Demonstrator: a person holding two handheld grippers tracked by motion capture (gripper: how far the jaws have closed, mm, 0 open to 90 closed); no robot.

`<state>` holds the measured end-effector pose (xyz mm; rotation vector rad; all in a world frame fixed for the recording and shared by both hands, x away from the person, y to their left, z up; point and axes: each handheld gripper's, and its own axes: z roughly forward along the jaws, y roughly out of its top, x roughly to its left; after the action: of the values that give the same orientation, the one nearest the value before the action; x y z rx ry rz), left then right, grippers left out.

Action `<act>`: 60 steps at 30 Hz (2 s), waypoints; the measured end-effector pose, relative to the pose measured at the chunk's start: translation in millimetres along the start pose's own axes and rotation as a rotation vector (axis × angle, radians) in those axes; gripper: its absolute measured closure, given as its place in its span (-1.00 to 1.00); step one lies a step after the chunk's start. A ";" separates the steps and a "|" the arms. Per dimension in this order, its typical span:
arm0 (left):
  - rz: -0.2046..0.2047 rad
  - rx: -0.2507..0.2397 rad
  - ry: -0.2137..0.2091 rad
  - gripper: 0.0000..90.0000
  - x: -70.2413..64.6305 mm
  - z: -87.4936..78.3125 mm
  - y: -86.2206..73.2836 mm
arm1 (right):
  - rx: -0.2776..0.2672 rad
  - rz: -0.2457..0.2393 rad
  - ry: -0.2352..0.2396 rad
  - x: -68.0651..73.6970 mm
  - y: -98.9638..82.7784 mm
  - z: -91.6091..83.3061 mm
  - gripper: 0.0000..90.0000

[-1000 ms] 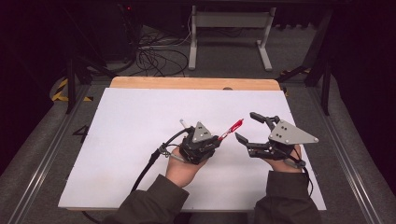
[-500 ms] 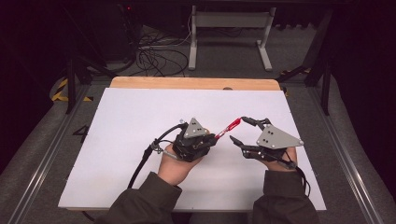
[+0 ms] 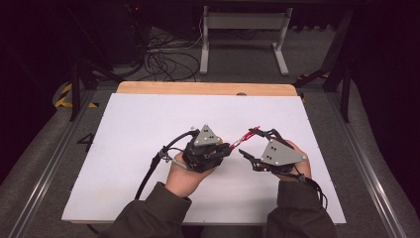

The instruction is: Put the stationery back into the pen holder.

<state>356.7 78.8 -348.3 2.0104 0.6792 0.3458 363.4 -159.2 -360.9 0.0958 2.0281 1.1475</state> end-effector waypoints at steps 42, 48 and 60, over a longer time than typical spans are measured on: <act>-0.009 -0.029 -0.047 0.75 1.6 -7.8 8.3 | 0.104 -0.252 -0.040 19.5 0.9 12.2 0.60; 0.015 -0.061 -0.049 0.70 -0.3 -9.4 9.7 | 0.105 -0.255 0.000 21.2 0.3 14.7 0.76; 0.023 -0.120 0.016 0.40 3.7 -17.8 6.6 | 0.083 -0.148 0.018 19.6 -3.4 22.7 0.77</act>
<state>352.9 90.9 -333.7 1.9048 0.6314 0.4073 366.0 -137.3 -381.4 -0.0237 2.0619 0.9757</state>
